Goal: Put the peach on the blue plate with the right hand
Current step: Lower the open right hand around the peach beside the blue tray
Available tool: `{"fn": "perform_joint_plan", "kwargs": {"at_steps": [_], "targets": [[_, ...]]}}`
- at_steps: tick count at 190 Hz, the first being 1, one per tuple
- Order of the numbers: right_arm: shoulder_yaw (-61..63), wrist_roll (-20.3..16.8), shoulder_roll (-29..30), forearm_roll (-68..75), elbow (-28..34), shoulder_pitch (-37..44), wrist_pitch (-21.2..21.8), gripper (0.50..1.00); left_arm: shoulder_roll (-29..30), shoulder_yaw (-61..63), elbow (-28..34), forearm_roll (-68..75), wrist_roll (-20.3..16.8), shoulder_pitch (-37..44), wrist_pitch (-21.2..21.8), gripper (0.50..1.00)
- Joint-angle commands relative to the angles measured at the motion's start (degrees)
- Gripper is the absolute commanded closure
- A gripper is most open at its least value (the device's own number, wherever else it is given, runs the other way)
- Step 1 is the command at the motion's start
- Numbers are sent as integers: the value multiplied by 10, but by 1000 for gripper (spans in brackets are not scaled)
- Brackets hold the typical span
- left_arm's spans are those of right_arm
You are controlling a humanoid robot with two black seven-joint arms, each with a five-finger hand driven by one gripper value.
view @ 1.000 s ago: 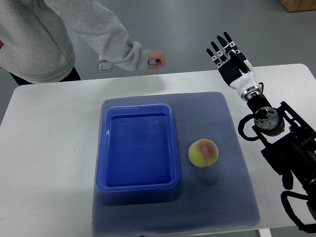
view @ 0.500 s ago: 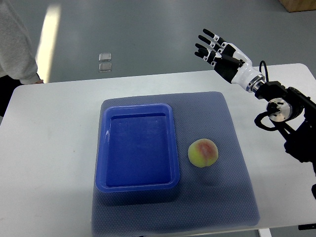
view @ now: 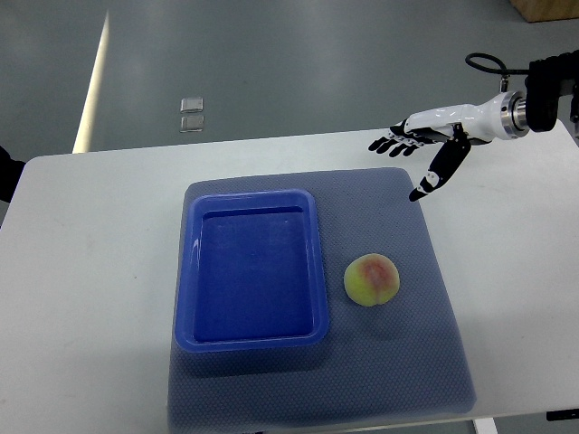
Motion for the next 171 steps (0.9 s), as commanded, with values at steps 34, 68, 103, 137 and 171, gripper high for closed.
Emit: {"fn": "perform_joint_plan", "kwargs": {"at_steps": [34,68,103,137,171], "targets": [[-32,2,-5,-2,67,8,0,568,0,-1,0,-1,0,0,0,500],[-38,4,25,-23,64,-28,0,568,0,-1,2,-1,0,0,0,500],[-37,4,33,-49,59,-57,0,568,0,-1,4,-1,0,0,0,500],[-37,5,55,-72,49,-94,-30,568,0,-1,4,-1,0,0,0,500],[-36,9,61,-83,42,-114,-60,570,0,-1,7,-1,0,0,1,500]]}}
